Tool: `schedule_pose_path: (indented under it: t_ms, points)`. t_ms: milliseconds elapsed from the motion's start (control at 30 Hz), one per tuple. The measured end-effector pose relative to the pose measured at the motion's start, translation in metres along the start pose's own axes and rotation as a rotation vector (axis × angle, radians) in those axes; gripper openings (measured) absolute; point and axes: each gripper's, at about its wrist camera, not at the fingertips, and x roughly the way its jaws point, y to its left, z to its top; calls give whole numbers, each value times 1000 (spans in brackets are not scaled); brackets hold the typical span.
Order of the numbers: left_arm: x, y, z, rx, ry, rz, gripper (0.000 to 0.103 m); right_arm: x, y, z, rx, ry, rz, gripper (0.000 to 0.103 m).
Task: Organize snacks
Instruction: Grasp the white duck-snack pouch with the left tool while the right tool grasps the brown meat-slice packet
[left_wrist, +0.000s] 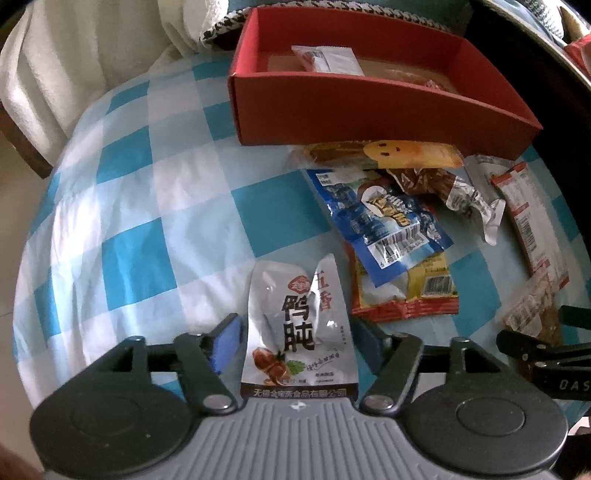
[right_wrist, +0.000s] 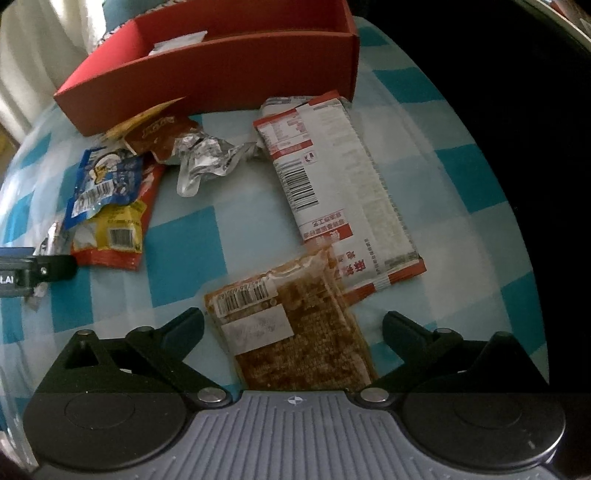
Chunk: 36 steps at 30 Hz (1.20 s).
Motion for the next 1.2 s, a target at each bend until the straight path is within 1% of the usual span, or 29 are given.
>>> schedule_pose_path:
  t_ms: [33,133,167,233,267,300,333,367,400,433,500,600,667,733,833,933,1033,1100,1167,1200]
  points:
    - [1,-1,0,9,-3,7,65,1,1,1,-10,2,-4,103]
    - [5,-3,0,33,-11,20,77,3,7,-4,-76,1,-36,103]
    - [7,-5,0,45,-12,23,82,3,9,-6,-81,-9,-40,103]
    - [8,-8,-3,66,-19,41,84,2,6,-8,-74,-6,-27,103]
    - [7,-8,-4,65,-20,42,83,0,5,-10,-73,-7,-21,103]
    - [6,-7,-4,60,-16,42,78,-2,4,-11,-72,-10,-19,101]
    - [4,-6,-4,53,-16,39,68,-6,3,-13,-81,-11,-21,99]
    - [2,-4,-4,42,-18,32,61,-8,4,-15,-93,-15,-24,94]
    - [-1,-2,-3,32,-17,25,50,-11,5,-17,-100,-22,-26,87]
    - [-2,0,-3,27,-16,26,50,-16,4,-21,-105,-28,-21,84]
    - [-2,3,-3,11,-11,13,49,-22,6,-23,-104,-33,16,79]
    - [-6,3,-4,15,-15,-7,49,-28,12,-24,-108,-34,53,79]
    - [-11,2,-4,17,-31,-23,49,-32,17,-22,-112,-44,78,79]
    - [-14,2,-4,19,-42,-18,49,-33,16,-17,-101,-49,109,79]
    - [-13,-1,-3,26,-37,-12,49,-37,19,-14,-102,-58,118,79]
    - [-4,-1,-5,27,6,5,50,-27,18,-9,-100,-25,100,79]
    - [-3,-2,-3,30,8,5,54,-20,19,-9,-104,-7,95,80]
    - [0,1,-3,12,16,4,70,-19,18,-7,-105,-7,94,79]
    - [2,0,-3,12,11,13,74,-19,15,-5,-94,-5,99,80]
    - [3,-2,-3,20,10,21,77,-18,15,-4,-93,-4,102,83]
